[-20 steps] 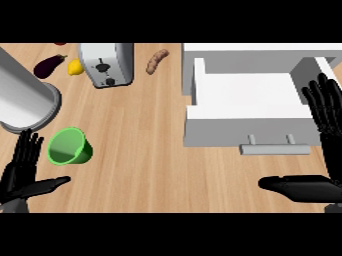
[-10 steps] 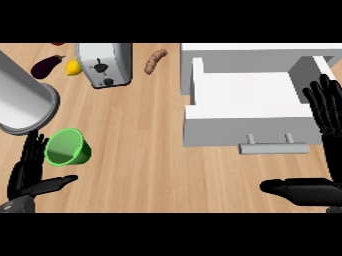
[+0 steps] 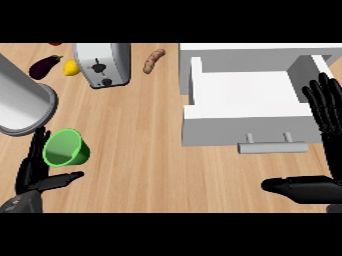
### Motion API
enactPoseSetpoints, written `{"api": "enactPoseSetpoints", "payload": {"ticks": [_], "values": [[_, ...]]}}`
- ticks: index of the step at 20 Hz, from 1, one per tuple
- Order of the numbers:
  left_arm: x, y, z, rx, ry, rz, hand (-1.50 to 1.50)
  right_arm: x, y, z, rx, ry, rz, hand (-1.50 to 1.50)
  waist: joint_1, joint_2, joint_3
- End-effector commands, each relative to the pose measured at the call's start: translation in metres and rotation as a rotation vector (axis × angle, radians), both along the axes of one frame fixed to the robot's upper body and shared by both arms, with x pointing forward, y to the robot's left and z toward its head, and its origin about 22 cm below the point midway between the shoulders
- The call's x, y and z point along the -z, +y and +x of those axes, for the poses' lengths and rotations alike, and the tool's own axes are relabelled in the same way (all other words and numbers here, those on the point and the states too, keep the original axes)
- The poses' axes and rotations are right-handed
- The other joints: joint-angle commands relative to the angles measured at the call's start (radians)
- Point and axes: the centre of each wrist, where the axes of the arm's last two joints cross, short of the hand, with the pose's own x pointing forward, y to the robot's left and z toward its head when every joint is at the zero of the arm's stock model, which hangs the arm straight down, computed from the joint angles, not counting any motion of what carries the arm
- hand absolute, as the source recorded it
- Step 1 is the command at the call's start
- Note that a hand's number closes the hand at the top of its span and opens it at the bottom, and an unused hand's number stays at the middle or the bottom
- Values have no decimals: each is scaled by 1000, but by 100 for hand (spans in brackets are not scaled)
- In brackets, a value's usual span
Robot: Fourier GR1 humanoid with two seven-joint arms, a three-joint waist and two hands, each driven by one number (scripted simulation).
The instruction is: Pick up the cup, place it into the drawer and close the drawer
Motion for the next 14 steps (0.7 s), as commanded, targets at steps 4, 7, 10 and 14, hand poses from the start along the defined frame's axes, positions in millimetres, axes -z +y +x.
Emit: {"api": "enactPoseSetpoints", "payload": {"ticks": [4, 7, 10, 14], "values": [[3, 1, -5, 69, -120, -107, -150, 4, 3, 6, -12, 7, 7, -150, 2, 1, -1], [5, -10, -1, 91, -134, -117, -150, -4, -2, 4, -5, 13, -21, -150, 0, 0, -1], [-8, -8, 18, 122, -152, -150, -150, -7, -4, -5, -26, 22, -8, -150, -6, -1, -1], [-3, -32, 27, 162, -180, -228, -150, -7, -2, 0, -16, 23, 1, -150, -5, 1, -1]]}}
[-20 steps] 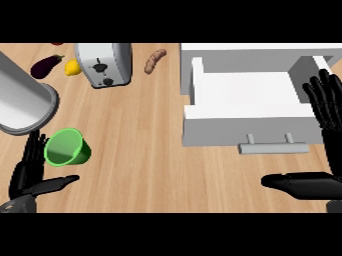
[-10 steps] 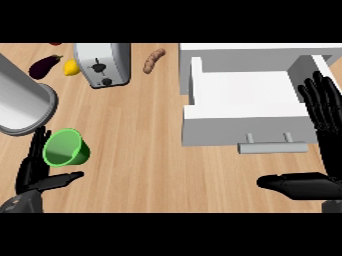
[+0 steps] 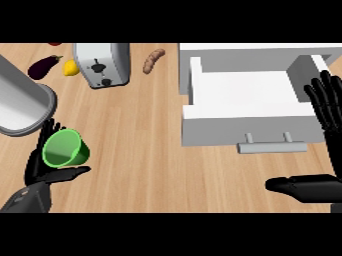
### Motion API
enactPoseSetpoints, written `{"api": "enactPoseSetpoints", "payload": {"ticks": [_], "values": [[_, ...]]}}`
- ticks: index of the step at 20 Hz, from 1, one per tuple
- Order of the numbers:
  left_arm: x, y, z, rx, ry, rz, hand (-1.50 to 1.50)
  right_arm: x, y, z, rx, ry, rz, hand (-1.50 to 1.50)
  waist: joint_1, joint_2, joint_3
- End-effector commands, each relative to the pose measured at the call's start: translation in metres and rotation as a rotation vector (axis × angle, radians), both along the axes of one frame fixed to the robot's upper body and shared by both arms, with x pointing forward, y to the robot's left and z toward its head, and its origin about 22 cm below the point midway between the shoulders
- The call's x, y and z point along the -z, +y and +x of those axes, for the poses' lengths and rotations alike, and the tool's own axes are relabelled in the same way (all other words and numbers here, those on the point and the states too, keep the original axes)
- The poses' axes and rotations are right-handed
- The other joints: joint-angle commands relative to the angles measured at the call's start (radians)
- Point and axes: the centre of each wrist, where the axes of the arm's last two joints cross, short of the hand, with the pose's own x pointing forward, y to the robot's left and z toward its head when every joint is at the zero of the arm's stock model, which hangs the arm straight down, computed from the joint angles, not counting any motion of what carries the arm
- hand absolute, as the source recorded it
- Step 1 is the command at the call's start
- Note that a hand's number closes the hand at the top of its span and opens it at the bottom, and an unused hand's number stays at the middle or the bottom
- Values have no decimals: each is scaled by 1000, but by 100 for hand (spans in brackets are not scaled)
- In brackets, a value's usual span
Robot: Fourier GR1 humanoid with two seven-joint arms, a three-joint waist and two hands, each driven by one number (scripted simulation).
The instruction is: Pick up the cup, place it into the drawer and close the drawer
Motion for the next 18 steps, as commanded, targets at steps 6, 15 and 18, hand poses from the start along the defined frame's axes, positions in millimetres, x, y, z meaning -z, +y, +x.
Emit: {"api": "enactPoseSetpoints", "payload": {"ticks": [6, 15, 18], "values": [[-3, -29, 20, 186, -139, -209, 150, 7, -4, 18, 14, 22, 4, -150, 12, 1, 1], [5, -23, 5, 51, -225, -251, 150, 11, -8, 12, 7, 17, -33, -150, 5, 1, 0], [3, -34, 12, 11, -285, -208, 150, 2, -2, 19, 25, -7, -4, -150, 13, 0, 1]]}}
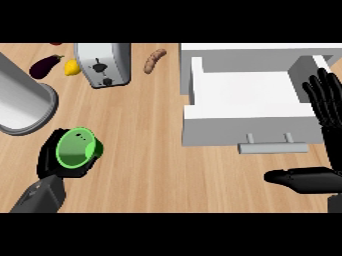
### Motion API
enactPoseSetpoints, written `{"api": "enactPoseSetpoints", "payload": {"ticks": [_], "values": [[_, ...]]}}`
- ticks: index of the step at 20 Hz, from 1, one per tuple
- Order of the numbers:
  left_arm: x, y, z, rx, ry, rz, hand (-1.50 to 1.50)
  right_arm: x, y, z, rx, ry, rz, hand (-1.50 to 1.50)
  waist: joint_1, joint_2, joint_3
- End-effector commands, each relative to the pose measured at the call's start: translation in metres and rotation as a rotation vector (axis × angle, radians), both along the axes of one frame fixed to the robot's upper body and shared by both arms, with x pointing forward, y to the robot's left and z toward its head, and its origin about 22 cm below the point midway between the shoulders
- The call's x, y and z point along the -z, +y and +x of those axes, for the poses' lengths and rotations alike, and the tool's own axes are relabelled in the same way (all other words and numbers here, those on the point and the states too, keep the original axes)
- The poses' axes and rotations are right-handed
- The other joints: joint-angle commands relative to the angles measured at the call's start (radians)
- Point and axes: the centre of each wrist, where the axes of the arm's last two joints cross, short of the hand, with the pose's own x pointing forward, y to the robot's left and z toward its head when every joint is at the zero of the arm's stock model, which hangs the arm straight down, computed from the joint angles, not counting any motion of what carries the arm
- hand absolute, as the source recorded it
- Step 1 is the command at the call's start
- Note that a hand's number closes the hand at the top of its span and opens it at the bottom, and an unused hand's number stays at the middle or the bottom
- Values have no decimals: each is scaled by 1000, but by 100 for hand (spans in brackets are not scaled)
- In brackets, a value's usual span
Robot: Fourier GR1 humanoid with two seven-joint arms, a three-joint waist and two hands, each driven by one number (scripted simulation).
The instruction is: Pick up the cup, place it into the drawer and close the drawer
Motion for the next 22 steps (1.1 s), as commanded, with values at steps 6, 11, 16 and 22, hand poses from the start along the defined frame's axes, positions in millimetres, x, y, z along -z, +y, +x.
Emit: {"api": "enactPoseSetpoints", "payload": {"ticks": [6, 11, 16, 22], "values": [[-10, -16, 17, 10, -246, -30, 150, 0, -3, -1, 0, 0, -4, -150, 3, -4, 1], [-39, -33, 47, 77, -347, -26, 150, -1, -22, 3, 24, 24, -21, -150, 24, -12, 4], [-73, -83, 83, 168, -374, 18, 150, 0, 3, -7, 40, 17, 8, -150, 23, -15, 4], [-162, -103, 124, 229, -436, 152, 150, -4, -20, -10, 48, 8, 4, -150, 25, -16, 5]]}}
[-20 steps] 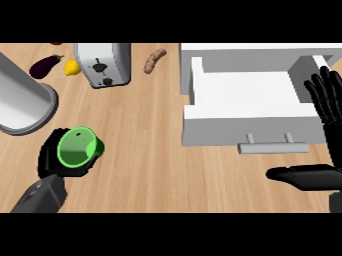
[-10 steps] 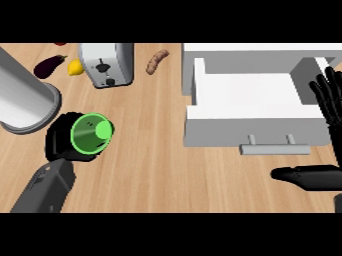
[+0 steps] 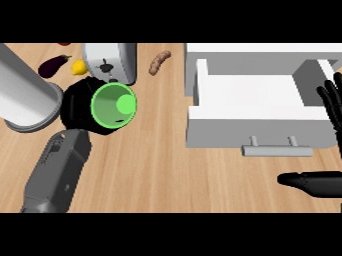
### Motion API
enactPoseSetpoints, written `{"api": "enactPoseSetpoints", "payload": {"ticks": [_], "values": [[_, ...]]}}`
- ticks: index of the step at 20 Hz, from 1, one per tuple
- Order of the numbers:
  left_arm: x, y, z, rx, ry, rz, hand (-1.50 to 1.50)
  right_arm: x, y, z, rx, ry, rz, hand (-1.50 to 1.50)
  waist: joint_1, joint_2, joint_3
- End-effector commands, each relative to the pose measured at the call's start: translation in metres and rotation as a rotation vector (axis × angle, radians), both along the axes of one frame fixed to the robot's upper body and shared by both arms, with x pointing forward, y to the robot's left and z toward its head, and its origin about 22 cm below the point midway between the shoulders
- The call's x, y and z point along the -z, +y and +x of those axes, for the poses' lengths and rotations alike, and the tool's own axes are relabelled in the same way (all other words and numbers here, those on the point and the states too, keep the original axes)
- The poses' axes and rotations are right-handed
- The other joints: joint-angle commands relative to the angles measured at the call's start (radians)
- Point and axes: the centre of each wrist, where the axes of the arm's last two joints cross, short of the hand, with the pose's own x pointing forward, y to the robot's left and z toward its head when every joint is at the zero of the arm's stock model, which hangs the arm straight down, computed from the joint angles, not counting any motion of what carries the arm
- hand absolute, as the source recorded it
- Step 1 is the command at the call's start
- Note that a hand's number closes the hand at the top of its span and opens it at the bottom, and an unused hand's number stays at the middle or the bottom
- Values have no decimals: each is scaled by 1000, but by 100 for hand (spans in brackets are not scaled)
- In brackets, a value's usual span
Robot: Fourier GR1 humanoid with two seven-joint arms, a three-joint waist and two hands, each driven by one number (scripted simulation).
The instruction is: Pick up the cup, place it into the drawer and close the drawer
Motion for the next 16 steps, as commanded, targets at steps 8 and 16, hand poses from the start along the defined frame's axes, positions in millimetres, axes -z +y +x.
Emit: {"api": "enactPoseSetpoints", "payload": {"ticks": [8, 16], "values": [[-116, -96, 25, 100, -64, 130, 150, 5, -10, -6, 8, 4, -3, -150, -9, 3, -1], [-167, -153, 38, 95, -36, 202, 150, 1, 5, -3, 6, -12, 2, -150, -18, 7, -1]]}}
